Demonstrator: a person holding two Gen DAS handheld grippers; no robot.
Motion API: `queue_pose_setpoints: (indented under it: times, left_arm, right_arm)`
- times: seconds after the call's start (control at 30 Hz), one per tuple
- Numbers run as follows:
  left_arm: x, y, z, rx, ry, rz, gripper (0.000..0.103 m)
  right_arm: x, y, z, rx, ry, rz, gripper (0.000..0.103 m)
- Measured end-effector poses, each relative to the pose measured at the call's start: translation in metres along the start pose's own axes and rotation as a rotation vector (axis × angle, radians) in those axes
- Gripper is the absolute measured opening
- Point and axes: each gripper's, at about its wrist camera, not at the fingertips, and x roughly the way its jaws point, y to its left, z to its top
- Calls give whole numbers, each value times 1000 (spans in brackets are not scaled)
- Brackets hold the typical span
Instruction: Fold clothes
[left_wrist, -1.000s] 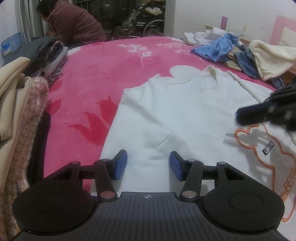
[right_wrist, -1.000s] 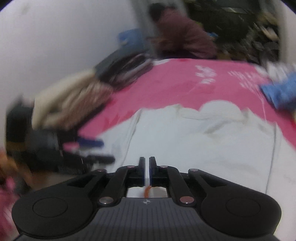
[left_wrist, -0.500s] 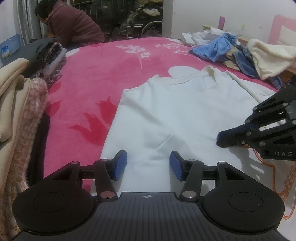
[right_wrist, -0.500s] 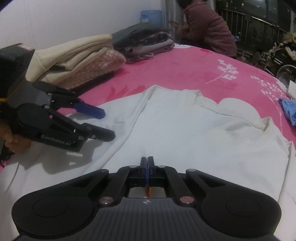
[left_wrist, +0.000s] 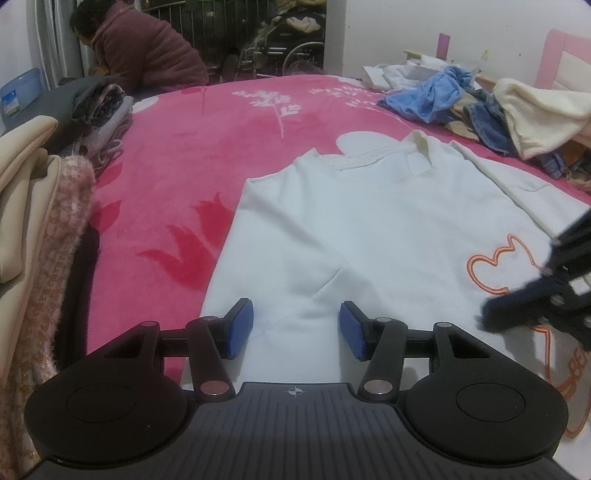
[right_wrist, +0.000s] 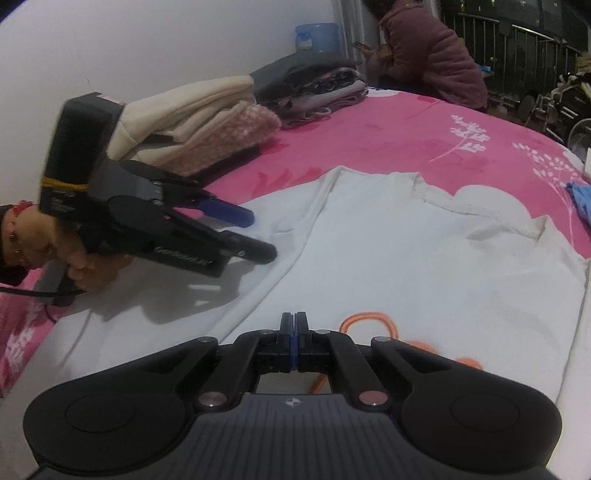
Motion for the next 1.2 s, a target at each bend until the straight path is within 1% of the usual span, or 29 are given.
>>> queue_pose_setpoints:
  times: [0.1,0.2,0.3,0.37,0.47,0.57,0.6,0.7,0.77,0.8,0.83,0.87,0.9,0.93,1.0,1.03,1.1,1.2]
  left_arm:
    - [0,0,0,-1,0,0,53]
    - [0,0,0,-2,1,1,53]
    - [-1,0,1,1,6,1,53]
    - [-1,0,1,2,7,2,53]
    - [-1,2,2,-5,11,-2,53]
    - [0,3,3,-15,13,-4,53]
    - [0,2,3,-13,14,-2,53]
    - [1,0,4,-6,17,4,53]
    - [0,0,5,-7,22,7,53]
    - [1,0,5,-5,24,9,53]
    - [1,-1,6,-1,27,13,53]
    - [0,-2,6,4,30,18,53]
    - [0,-3,7,7,33,23,53]
    - [0,-3,7,10,35,28,53]
    - [0,-5,7,16,39,38,53]
    - [-1,-6,7,17,41,42,54]
    - [-1,-6,7,17,44,48,54]
    - [0,-7,8,27,48,52,54]
  right_arm:
    - [-15,6,-6,22,-5,15,0]
    - [-39,14,-15,57,-13,31,0]
    - [-76,25,-32,100,-4,29,0]
    - [-108,33,-50,137,24,8,0]
    - [-169,47,-90,231,119,-74,0]
    - [-238,65,-136,370,235,-199,0]
    - [-258,71,-152,416,285,-237,0]
    - [-294,87,-209,576,521,-330,3]
    - [-306,96,-238,627,633,-443,24]
    - [-311,99,-250,653,660,-504,45]
    - [-316,100,-259,698,660,-552,55]
    - [-321,100,-266,749,646,-569,54]
    - [-324,100,-272,793,619,-563,56]
    - [-327,101,-276,818,598,-555,57]
    - [-329,102,-282,842,581,-545,58]
    - [-333,101,-285,879,540,-525,58]
    - [-346,95,-288,999,398,-459,58]
    - [-370,86,-296,1206,130,-318,59]
